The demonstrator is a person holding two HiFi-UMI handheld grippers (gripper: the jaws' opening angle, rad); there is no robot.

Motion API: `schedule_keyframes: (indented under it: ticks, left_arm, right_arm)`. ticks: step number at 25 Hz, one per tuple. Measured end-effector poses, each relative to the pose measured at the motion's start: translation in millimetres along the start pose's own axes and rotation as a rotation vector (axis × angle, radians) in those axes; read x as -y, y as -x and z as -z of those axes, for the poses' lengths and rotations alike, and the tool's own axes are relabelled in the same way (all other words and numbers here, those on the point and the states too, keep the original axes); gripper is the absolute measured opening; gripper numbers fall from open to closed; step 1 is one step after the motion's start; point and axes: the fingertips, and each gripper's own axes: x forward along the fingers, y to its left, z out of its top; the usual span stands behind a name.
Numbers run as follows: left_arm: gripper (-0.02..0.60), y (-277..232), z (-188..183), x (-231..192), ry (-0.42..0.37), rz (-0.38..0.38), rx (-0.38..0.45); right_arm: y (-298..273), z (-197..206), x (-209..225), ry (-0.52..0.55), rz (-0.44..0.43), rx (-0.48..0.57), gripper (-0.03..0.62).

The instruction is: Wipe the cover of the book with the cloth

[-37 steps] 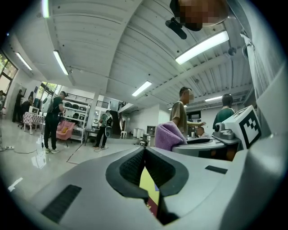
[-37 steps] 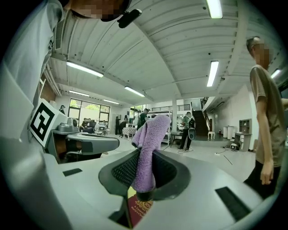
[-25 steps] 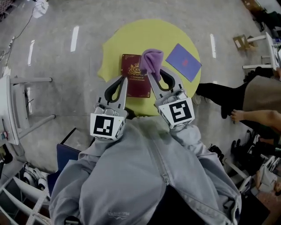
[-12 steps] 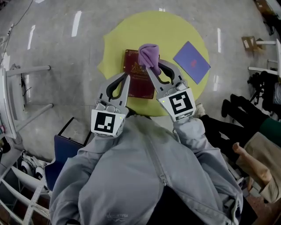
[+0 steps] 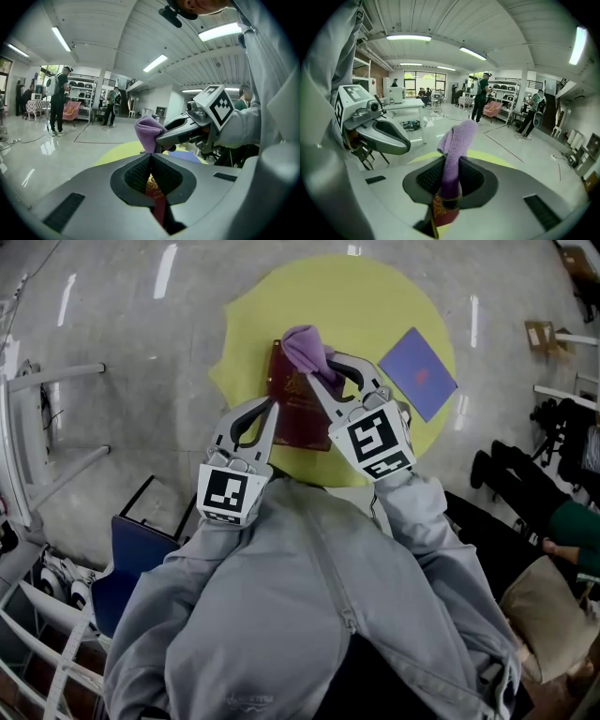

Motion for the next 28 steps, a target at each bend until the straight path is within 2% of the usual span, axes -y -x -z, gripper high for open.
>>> schedule_keyframes:
  ticks: [7,17,21,28]
  left_arm:
    - [0.017,3.6,34.6,-8.4,0.011,-0.004,-0.095]
    - [0.017,13.2,89.5,-6.4,0.056,0.054,-0.280]
    - [0.017,20.2,109.6,-2.9,0.083,0.081,-0.347]
    - [0.017,26.5,137.7,9.4,0.083,0.125,-0.464]
  right_arm:
    - [-27.9,14.4,-6.8,0.100,-0.080,-0.161,0.084]
    - [-65.1,41.0,-15.2,0.264,-0.166,-0.385,0.084]
    - [-76.9,51.1,-16.0,0.297,-0.175,-0.438,0.084]
    - [-92.9,58.9,-13.5,0.360,-0.195,-0.503,0.084]
